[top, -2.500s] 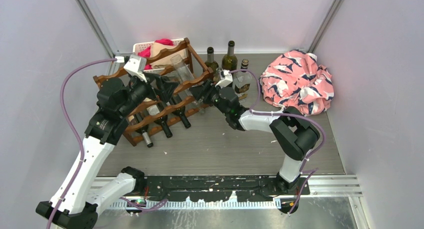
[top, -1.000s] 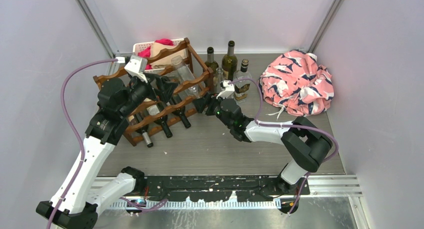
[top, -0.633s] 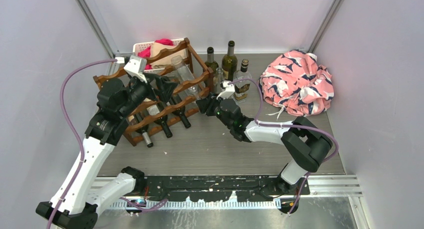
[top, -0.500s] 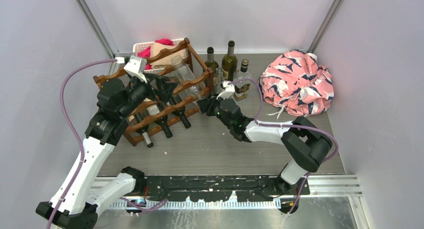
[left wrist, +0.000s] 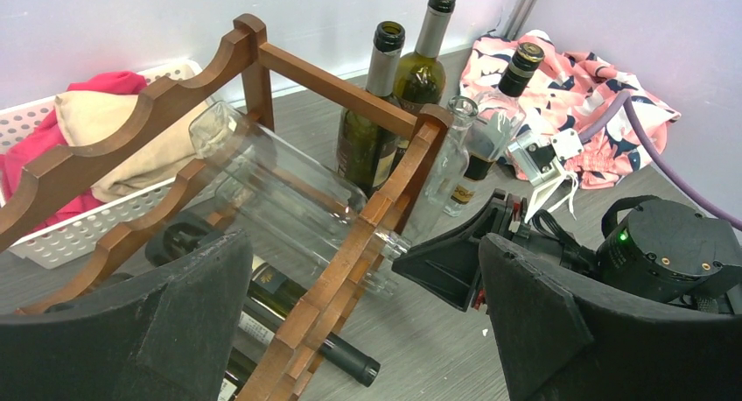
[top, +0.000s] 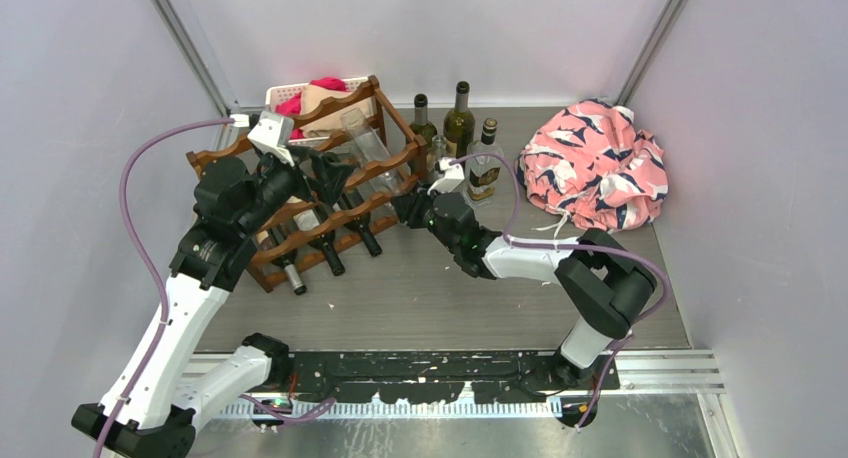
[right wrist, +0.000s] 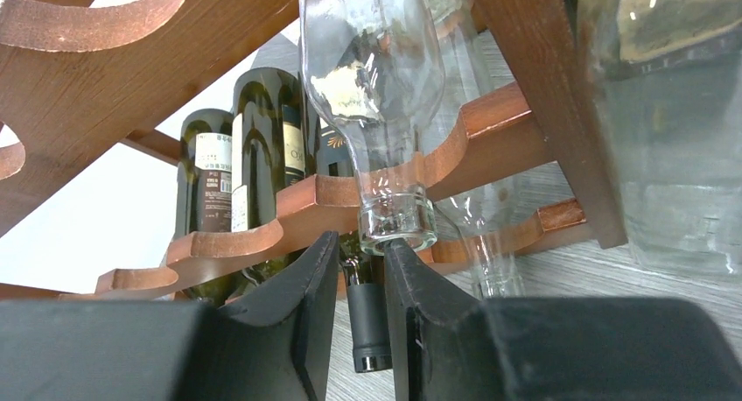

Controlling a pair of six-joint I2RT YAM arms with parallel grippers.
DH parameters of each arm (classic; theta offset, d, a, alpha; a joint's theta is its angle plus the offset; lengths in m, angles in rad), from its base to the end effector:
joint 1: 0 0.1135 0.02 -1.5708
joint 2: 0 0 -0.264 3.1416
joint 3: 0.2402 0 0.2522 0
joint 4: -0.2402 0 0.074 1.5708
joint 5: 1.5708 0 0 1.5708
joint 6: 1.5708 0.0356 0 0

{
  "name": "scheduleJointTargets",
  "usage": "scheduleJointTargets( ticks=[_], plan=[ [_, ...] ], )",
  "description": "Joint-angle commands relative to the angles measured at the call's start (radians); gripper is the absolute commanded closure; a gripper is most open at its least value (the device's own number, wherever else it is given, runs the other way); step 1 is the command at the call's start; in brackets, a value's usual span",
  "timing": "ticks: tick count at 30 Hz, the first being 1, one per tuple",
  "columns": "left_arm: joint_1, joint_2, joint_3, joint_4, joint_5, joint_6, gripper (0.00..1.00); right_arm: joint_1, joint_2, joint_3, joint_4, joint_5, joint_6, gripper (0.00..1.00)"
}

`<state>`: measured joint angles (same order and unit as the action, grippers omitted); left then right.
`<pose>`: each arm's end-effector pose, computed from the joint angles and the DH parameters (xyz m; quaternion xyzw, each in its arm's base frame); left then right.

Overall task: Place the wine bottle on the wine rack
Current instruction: Place the wine bottle in the wine rack.

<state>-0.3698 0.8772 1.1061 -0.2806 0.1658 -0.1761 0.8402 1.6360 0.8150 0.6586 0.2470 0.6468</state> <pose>0.1705 -0.0724 0.4249 0.1266 0.7138 -0.2428 0.6446 0.2435 0.2587 0.2210 0.0064 0.7605 0.3658 0.5365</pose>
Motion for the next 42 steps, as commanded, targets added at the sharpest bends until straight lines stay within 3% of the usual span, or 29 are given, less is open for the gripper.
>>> scheduleJointTargets(
  ticks=[1,7,15,21,28,34,37,42],
  plan=[
    [0.008,-0.018,0.000,0.067,-0.009,0.012,0.00,-0.010,0.008,0.063,0.046,0.020,-0.023,0.69],
    [0.008,-0.017,0.000,0.067,-0.012,0.013,0.00,-0.016,0.021,0.082,0.042,0.008,-0.031,0.71],
    [0.008,-0.017,0.000,0.065,-0.012,0.015,0.00,-0.016,-0.001,0.039,0.068,-0.017,-0.038,0.47],
    [0.008,-0.017,0.000,0.066,-0.013,0.015,0.00,-0.014,-0.039,-0.013,0.075,-0.036,-0.040,0.43],
    [0.008,-0.024,-0.006,0.071,-0.022,0.020,0.00,0.012,-0.145,-0.091,0.029,-0.023,-0.108,0.42],
    [0.008,-0.027,-0.015,0.083,-0.016,0.020,0.00,0.075,-0.331,-0.189,-0.068,-0.012,-0.204,0.38],
    [0.008,-0.026,-0.023,0.098,-0.011,0.020,0.00,0.077,-0.459,-0.243,-0.139,0.004,-0.226,0.29],
    [0.008,-0.018,-0.047,0.125,-0.014,0.025,0.00,0.074,-0.690,-0.224,-0.397,0.109,-0.343,0.03]
  ],
)
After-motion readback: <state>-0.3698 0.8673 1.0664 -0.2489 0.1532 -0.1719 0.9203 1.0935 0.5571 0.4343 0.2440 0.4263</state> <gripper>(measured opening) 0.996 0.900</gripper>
